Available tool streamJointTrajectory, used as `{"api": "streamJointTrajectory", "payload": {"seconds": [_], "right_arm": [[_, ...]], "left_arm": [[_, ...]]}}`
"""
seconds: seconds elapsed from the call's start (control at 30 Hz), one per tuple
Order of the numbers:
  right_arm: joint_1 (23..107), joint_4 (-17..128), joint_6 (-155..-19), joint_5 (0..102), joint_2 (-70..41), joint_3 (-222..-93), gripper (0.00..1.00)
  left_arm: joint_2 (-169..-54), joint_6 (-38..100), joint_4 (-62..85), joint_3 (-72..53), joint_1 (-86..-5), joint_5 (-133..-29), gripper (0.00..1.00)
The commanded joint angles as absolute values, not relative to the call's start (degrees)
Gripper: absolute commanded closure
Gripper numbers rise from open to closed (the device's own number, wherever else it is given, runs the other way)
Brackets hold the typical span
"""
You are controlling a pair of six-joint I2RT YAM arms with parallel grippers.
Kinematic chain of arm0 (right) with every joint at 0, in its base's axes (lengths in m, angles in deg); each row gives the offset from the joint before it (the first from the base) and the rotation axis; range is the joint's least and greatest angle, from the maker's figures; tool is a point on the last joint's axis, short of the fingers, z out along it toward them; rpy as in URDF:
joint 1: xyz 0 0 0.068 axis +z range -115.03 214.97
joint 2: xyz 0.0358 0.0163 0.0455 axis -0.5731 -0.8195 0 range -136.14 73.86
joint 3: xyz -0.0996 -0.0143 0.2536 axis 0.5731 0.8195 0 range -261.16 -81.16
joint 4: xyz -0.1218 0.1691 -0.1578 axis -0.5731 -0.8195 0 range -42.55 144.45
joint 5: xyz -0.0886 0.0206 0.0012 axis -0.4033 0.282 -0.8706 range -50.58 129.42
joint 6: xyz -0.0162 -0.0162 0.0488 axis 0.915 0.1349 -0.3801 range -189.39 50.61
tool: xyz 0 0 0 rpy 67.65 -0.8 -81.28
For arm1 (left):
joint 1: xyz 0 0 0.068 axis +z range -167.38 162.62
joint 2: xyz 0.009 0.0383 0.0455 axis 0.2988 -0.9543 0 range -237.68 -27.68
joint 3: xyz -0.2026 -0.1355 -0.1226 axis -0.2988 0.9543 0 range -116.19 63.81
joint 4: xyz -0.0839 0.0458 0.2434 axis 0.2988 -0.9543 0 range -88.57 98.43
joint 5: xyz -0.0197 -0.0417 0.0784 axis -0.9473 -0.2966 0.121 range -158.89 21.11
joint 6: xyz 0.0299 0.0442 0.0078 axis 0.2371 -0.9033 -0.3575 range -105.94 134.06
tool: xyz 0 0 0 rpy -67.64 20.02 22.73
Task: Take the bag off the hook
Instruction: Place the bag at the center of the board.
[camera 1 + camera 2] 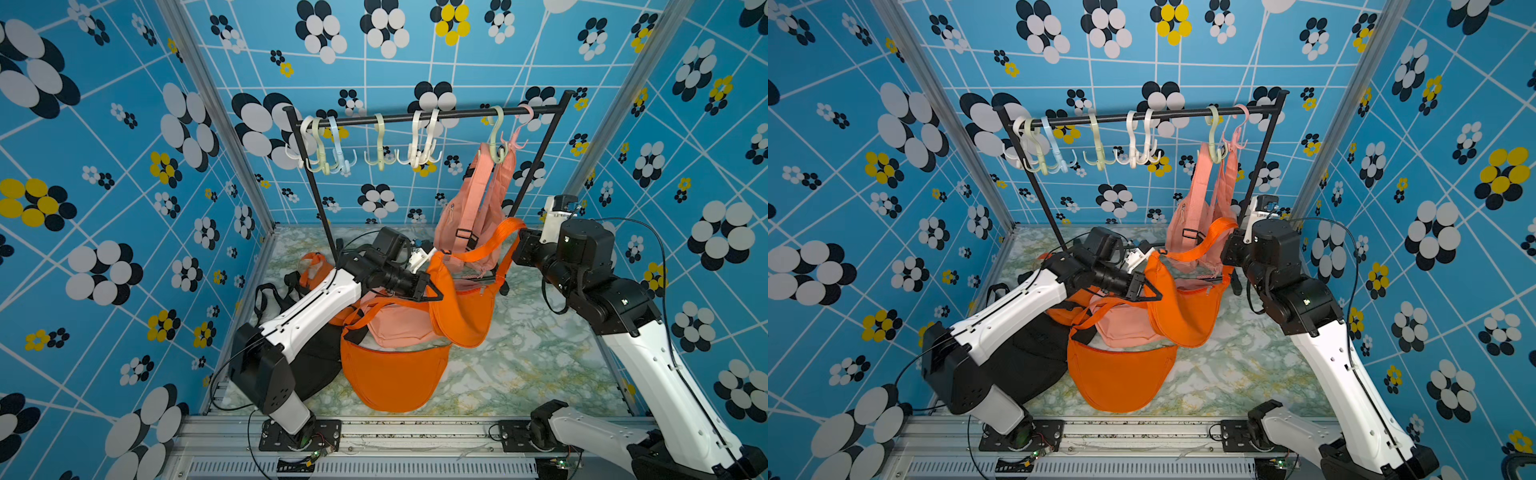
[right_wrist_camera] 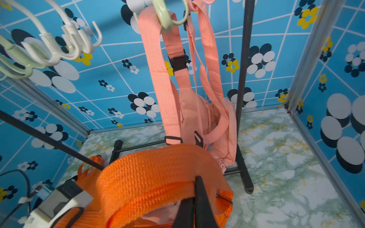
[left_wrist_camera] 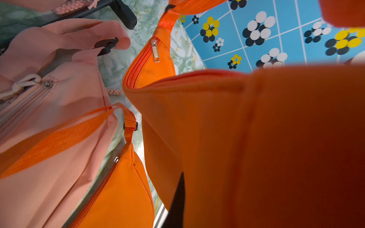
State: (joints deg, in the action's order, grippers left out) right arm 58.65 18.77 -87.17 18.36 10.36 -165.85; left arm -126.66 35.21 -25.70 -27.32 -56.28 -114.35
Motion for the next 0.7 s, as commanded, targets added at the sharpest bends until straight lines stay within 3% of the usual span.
{"api": "streamJointTrajectory", "payload": {"seconds": [0.0, 0.17, 0.37, 0.67], "right_arm": [[56.2, 17.5, -86.1, 11.2, 9.7, -163.7, 1.00], [50.7, 18.8, -88.2, 13.9, 9.0, -161.5, 1.00], [47.4, 20.4, -91.0, 18.7, 6.4, -159.9, 1.00], [45.7, 23.3, -96.7, 29.5, 5.9, -156.8, 1.00]], "left_arm": [[-135.3, 31.8, -26.8, -37.0, -60.1, -109.4, 1.00], [-150.9, 31.2, -29.2, -50.7, -64.4, -110.7, 1.00], [-161.9, 32.5, -30.5, -63.2, -66.3, -105.1, 1.00], [-165.2, 35.5, -26.2, -63.1, -66.4, -100.1, 1.00]]}}
